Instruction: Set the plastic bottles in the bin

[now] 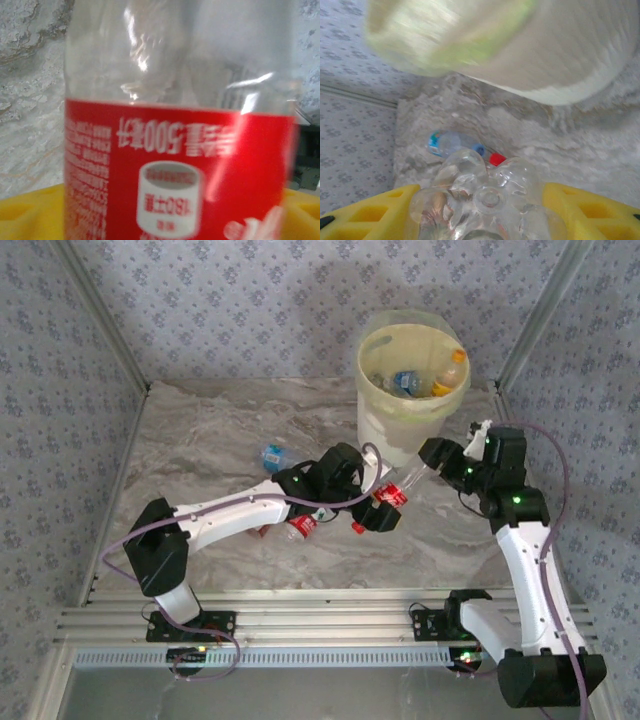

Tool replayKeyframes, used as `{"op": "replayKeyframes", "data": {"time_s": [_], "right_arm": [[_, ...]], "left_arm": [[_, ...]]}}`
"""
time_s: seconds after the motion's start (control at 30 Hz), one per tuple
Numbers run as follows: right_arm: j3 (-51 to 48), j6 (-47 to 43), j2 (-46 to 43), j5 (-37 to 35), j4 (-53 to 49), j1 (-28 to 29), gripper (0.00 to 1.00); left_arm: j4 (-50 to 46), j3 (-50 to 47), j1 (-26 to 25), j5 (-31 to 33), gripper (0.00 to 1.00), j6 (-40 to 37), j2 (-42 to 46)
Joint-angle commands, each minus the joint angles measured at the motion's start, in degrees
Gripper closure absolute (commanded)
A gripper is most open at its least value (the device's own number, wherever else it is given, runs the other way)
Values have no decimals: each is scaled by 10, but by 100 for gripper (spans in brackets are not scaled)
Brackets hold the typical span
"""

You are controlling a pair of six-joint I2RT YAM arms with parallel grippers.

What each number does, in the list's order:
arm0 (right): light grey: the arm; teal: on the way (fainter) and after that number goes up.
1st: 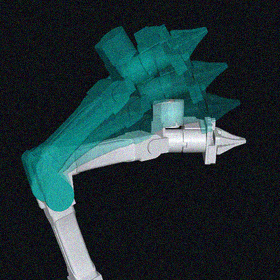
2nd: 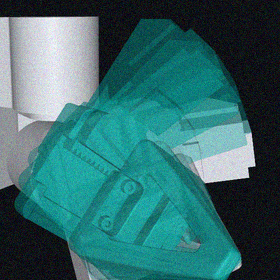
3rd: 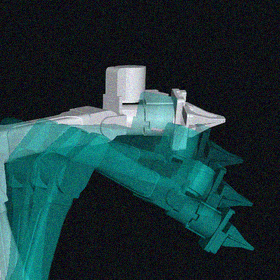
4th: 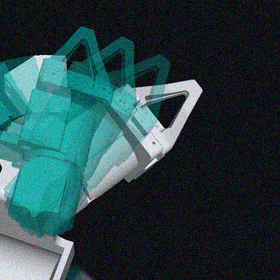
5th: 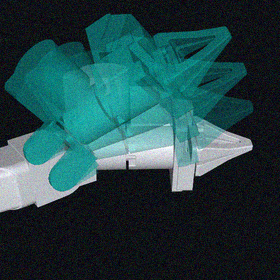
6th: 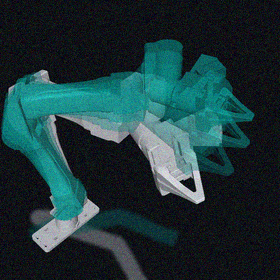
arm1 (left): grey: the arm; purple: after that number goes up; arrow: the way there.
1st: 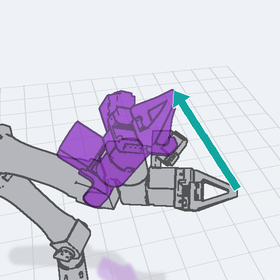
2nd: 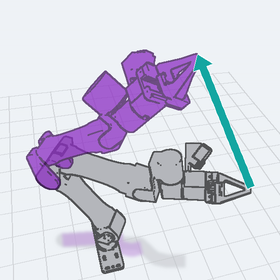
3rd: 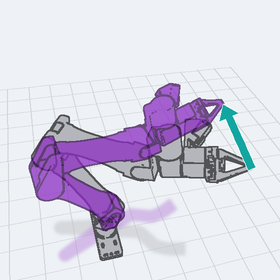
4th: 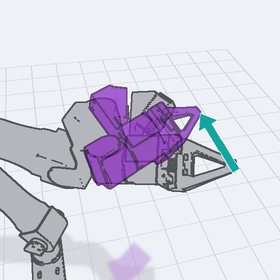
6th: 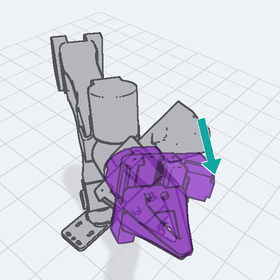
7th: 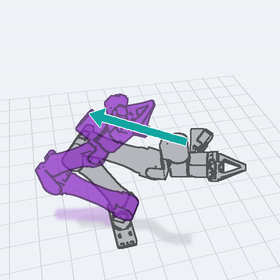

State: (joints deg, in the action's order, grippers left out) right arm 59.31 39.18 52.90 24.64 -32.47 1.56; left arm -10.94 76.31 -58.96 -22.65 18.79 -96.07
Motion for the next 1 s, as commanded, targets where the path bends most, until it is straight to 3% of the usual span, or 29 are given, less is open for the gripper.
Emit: {"op": "replayKeyframes", "data": {"time_s": [0.0,0.27,0.4,0.7,0.97], "right_arm": [[58,3,2,-5,-11,5,53],[210,-17,43,-33,-47,8,53],[287,-36,70,-74,-71,8,53],[435,-114,159,-210,-52,8,53],[537,-164,272,-300,8,17,53]], "left_arm": [[-3,36,-3,12,1,-7,44],[-13,61,34,55,0,-21,102],[-8,63,75,26,0,-20,126],[-36,33,91,36,0,-147,187],[-102,-1,107,36,0,-224,188]]}}
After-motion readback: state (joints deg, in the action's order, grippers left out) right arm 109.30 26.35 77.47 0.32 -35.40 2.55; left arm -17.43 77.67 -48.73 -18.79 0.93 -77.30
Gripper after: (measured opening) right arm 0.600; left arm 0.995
